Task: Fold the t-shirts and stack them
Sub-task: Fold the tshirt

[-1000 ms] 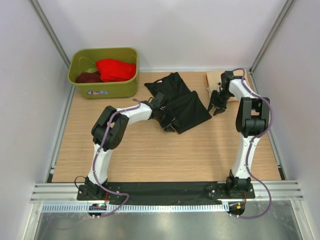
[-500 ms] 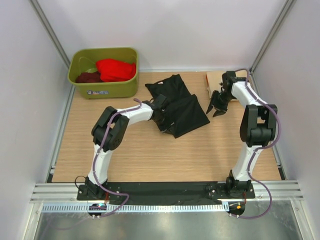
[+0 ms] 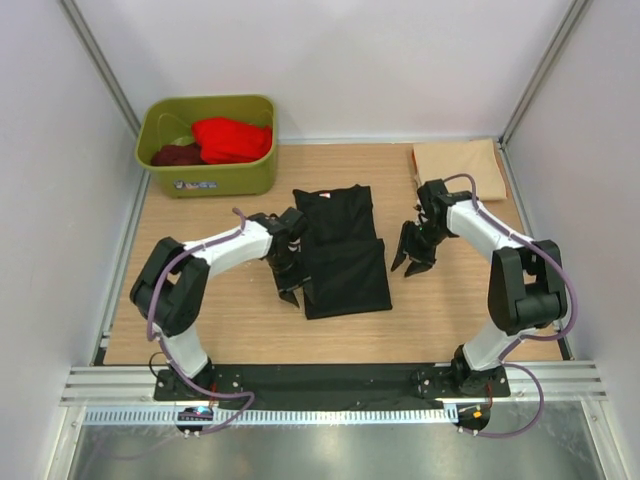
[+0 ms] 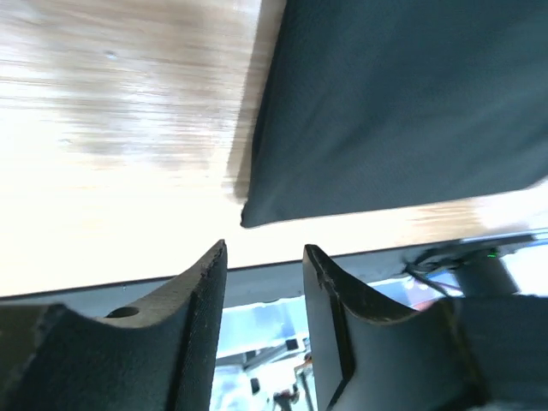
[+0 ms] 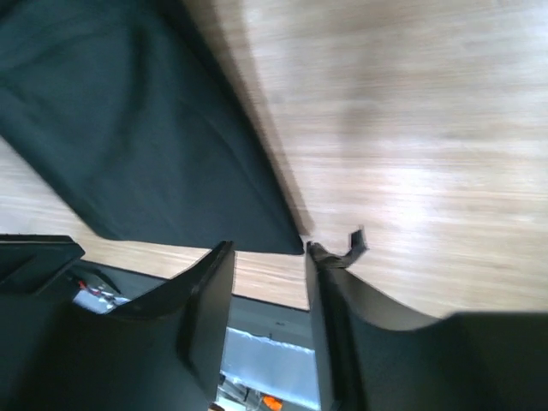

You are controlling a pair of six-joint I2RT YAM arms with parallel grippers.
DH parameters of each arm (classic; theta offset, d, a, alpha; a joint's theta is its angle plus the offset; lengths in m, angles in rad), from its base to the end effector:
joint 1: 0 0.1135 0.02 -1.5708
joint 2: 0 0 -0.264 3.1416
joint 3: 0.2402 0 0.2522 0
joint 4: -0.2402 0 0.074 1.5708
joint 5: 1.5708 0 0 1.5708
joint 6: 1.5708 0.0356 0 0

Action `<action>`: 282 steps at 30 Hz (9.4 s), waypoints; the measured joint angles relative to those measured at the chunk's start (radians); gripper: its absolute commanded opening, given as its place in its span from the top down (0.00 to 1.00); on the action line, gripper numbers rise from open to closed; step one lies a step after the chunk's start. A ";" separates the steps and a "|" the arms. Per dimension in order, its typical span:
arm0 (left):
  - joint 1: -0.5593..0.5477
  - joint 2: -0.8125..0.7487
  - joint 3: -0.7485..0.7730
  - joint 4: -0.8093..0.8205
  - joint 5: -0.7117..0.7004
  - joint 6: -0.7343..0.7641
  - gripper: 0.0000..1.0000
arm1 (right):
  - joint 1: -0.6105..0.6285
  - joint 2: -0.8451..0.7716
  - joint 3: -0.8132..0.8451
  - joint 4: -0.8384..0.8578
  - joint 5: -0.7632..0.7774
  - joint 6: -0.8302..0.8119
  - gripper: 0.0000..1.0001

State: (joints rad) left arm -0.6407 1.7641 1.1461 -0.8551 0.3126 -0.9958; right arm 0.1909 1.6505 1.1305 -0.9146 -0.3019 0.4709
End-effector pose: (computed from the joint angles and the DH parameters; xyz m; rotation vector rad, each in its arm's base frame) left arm 0.2465 -0.1975 0.1722 0.4987 -2.9077 0.4230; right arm 0.2907 0.0669 0.2000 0.3968 3.0441 0.5096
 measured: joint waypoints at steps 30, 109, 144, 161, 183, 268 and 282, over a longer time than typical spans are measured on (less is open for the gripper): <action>0.162 0.262 0.348 0.140 -0.009 0.092 0.60 | -0.032 0.431 0.395 0.170 -0.179 -0.031 0.54; -0.049 -0.348 -0.322 0.314 0.088 -0.175 1.00 | 0.005 -0.293 -0.324 0.084 -0.111 -0.034 0.99; 0.206 0.069 0.469 -0.047 -0.070 0.056 1.00 | 0.005 0.297 0.673 -0.079 -0.027 -0.003 0.99; 0.370 0.348 0.720 0.033 0.004 0.081 1.00 | 0.005 0.632 1.003 0.156 -0.136 0.144 0.99; 0.400 0.463 0.855 0.048 -0.010 0.095 0.71 | 0.002 0.867 1.067 0.649 -0.270 0.326 0.41; 0.124 0.426 0.839 0.320 -0.023 0.301 0.64 | -0.116 0.305 0.266 0.447 -0.323 0.037 0.97; 0.142 0.580 0.660 0.505 0.093 0.290 0.70 | -0.110 0.178 -0.267 0.640 -0.575 0.079 0.99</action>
State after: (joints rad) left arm -0.4992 2.3440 1.8065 -0.3496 0.4057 -0.7063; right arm 0.0807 1.8286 0.8639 -0.2749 -0.8768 0.5499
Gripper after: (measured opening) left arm 0.305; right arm 0.033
